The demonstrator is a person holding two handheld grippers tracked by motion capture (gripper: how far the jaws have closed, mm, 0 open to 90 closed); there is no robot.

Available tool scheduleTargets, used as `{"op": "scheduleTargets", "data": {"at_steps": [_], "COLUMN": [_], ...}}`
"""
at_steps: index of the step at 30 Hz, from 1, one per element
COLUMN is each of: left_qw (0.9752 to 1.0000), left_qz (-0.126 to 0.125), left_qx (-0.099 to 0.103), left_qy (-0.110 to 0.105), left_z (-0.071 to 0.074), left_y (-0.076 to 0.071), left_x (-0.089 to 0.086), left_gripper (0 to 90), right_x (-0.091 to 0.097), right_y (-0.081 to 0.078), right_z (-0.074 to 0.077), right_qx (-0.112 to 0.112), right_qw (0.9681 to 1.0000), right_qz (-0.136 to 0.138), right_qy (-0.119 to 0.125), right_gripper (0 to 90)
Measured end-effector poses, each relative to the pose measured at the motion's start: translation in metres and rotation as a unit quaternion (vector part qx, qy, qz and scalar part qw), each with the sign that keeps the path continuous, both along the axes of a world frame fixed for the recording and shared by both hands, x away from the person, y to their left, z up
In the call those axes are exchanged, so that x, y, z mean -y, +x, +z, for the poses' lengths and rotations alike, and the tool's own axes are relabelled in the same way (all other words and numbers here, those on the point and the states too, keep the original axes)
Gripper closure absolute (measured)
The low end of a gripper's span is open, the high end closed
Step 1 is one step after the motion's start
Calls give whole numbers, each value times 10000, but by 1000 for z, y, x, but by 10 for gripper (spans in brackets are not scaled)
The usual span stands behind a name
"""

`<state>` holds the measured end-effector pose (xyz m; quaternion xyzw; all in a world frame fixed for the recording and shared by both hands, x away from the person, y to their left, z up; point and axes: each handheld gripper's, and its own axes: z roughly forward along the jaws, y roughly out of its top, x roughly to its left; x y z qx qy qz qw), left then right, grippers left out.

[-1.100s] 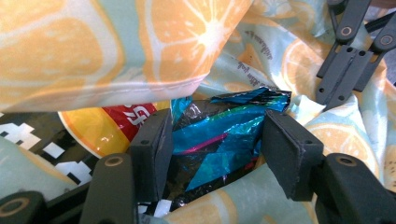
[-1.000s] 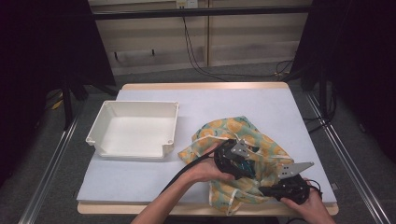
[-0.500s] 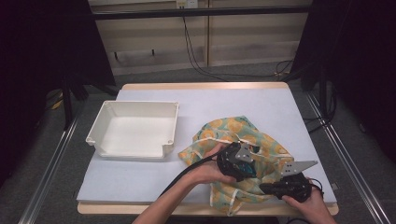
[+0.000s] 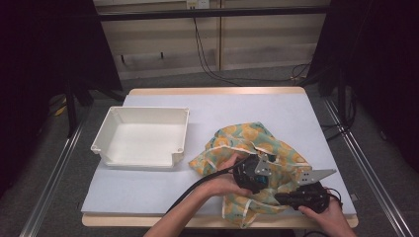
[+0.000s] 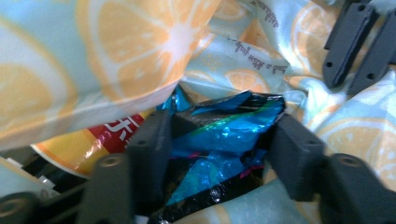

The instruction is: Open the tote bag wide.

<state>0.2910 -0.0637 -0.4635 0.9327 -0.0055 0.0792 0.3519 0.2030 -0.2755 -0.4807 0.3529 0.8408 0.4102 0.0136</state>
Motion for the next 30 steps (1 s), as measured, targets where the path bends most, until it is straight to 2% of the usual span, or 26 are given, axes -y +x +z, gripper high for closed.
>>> {"op": "scheduleTargets", "data": {"at_steps": [2,3,7,9,13,15,19,22,30], "left_qw": [10000,9998,9992,9986,9964,9942,9899,9886,9888], "left_qz": [-30,-16,35,66,166,184,236,218,195], "left_qx": [-84,-199,-358,-491,-727,-889,-1087,-1157,-1179], "left_qy": [-35,-75,-152,-200,-403,-574,-876,-936,-896], "left_z": [-2,-3,-3,-1,1,5,13,16,20], "left_y": [2,3,5,7,9,11,15,18,18], "left_x": [-2,-4,-8,-9,-14,-18,-27,-32,-39], "left_gripper": [597,653,757,841,869,871,872,872,871], "right_x": [0,0,1,0,1,2,5,7,15], "right_y": [0,1,2,2,2,2,2,2,3], "right_z": [0,1,1,2,5,9,21,33,70], "right_qx": [-20,-15,15,20,141,222,389,501,950], "right_qw": [10000,10000,10000,10000,9998,9996,9986,9974,9928], "right_qz": [-3,-17,-16,-32,-34,-109,-188,-308,-522], "right_qy": [13,20,43,55,131,166,316,419,517], "right_gripper": [839,838,837,830,783,732,643,617,547]}}
